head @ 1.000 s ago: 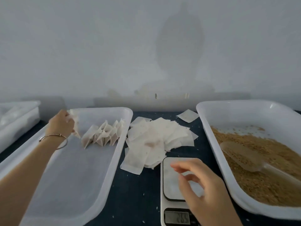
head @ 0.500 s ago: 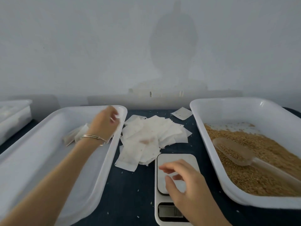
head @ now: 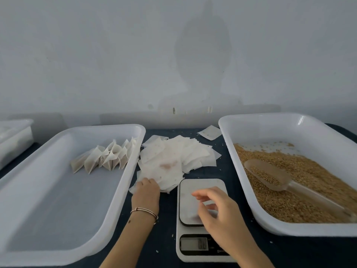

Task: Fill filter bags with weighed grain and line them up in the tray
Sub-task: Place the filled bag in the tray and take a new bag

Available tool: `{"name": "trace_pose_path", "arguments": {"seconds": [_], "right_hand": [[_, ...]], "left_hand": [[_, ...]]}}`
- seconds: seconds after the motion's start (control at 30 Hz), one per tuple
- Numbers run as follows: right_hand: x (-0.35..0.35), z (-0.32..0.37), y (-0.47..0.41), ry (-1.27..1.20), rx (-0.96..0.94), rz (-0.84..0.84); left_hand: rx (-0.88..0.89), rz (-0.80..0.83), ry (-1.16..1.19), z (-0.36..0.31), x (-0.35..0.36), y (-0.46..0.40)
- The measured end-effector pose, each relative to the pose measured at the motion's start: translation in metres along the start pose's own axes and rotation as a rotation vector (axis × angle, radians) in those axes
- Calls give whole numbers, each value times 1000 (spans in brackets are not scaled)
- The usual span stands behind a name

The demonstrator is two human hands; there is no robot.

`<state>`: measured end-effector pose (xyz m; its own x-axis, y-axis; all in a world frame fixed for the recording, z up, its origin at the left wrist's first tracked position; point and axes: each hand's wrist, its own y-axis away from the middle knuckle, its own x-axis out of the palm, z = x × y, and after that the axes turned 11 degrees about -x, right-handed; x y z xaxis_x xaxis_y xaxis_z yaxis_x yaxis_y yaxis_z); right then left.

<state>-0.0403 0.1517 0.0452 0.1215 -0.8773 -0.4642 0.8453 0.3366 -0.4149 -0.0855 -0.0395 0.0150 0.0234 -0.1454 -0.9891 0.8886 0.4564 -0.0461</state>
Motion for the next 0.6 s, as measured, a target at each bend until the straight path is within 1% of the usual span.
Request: {"name": "trace_pose_path", "arguments": {"seconds": [0.13,0.17,0.2,0.23,0.3,0.33,0.37,0.4,0.43,0.5,0.53,0.57,0.6], "right_hand": [[2,0,1,-1,6,0],[2,0,1,-5,13,6],[3,0,2,-10,23,12],[3,0,1,-15,30,15],[5,0,0,-28,47,20],[5,1,-1,-50,70,29],[6,2,-2,-96,113,42],[7,4,-5,-179,181,53],[7,6,-7,-305,267,59],[5,8,-11,-603,425,46],[4,7,-13,-726,470,20],[3,6,-14,-814,496,-20],[1,4,-14,-870,514,-75]], "left_hand": [[3,-26,81,12,-4,-8],[-9,-35,123,14,-7,-7],[-19,-64,218,16,-10,-5],[-15,-117,360,18,-14,-3],[-11,-205,728,18,-25,10],[-7,-227,904,17,-31,19],[3,-200,1053,14,-37,29],[23,-120,1175,10,-42,40],[56,-5,1292,5,-46,49],[123,268,1556,-4,-49,67],[136,383,1653,-8,-49,74],[137,462,1719,-10,-49,79],[133,500,1751,-12,-47,84]]}}
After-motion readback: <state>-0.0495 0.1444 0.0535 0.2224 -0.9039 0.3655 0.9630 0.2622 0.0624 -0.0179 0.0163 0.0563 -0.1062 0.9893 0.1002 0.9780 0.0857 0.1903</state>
